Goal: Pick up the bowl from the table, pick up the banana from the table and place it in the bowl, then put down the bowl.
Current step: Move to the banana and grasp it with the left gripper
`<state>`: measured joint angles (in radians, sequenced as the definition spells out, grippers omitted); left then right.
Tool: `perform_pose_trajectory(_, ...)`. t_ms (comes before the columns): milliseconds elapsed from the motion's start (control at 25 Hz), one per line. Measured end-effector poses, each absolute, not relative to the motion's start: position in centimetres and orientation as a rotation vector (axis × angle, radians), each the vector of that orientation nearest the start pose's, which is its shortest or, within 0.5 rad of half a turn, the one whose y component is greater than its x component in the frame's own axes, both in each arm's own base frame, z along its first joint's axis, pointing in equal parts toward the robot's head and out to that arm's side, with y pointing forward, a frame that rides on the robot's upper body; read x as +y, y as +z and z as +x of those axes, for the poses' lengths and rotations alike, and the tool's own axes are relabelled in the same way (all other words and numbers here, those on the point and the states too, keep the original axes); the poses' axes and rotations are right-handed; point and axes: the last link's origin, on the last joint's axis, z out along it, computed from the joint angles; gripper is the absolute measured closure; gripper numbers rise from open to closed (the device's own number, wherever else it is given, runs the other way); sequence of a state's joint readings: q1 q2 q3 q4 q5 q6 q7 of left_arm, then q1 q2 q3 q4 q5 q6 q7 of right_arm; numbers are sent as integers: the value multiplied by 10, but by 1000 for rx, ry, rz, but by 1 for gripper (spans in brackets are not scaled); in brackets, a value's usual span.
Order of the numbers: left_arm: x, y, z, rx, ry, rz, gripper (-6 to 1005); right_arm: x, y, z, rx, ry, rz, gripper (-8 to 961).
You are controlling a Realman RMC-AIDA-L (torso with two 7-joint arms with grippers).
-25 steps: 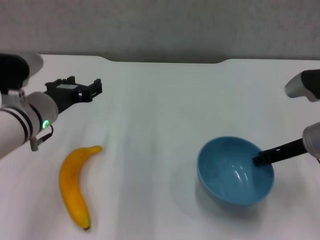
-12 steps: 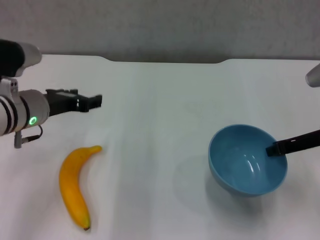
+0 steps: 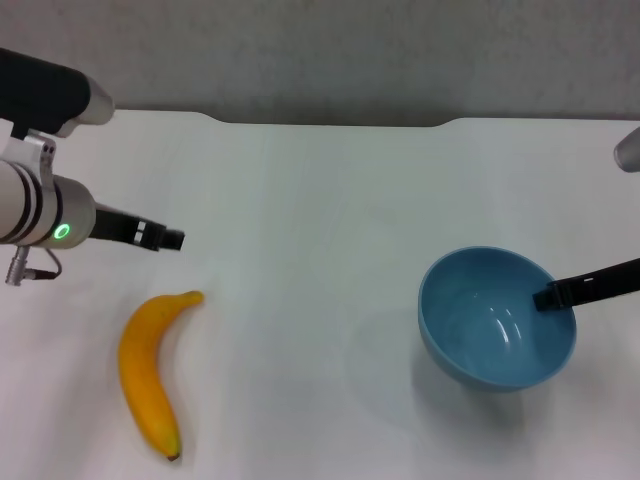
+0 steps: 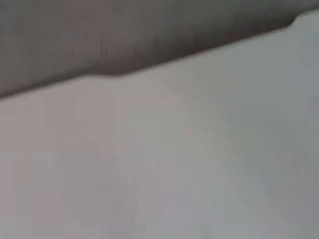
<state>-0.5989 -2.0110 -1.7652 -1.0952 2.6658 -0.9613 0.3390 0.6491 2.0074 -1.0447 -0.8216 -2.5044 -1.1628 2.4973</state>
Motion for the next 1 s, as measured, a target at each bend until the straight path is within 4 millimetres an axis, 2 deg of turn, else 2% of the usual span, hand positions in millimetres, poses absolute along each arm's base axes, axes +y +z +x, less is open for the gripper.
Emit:
perform_pose_trajectory(240, 420, 27, -236, -1129, 276, -2043, 271, 399, 24, 281, 1372, -112, -2206, 923)
perform_pose_trajectory(680, 407, 21, -253, -1241, 262, -1994, 271, 394, 35, 293, 1405, -78, -2138, 923)
perform_pose_trajectory(1000, 396, 12, -260, -1323, 281, -1974, 284, 394, 38, 293, 1403, -68, -2130, 923)
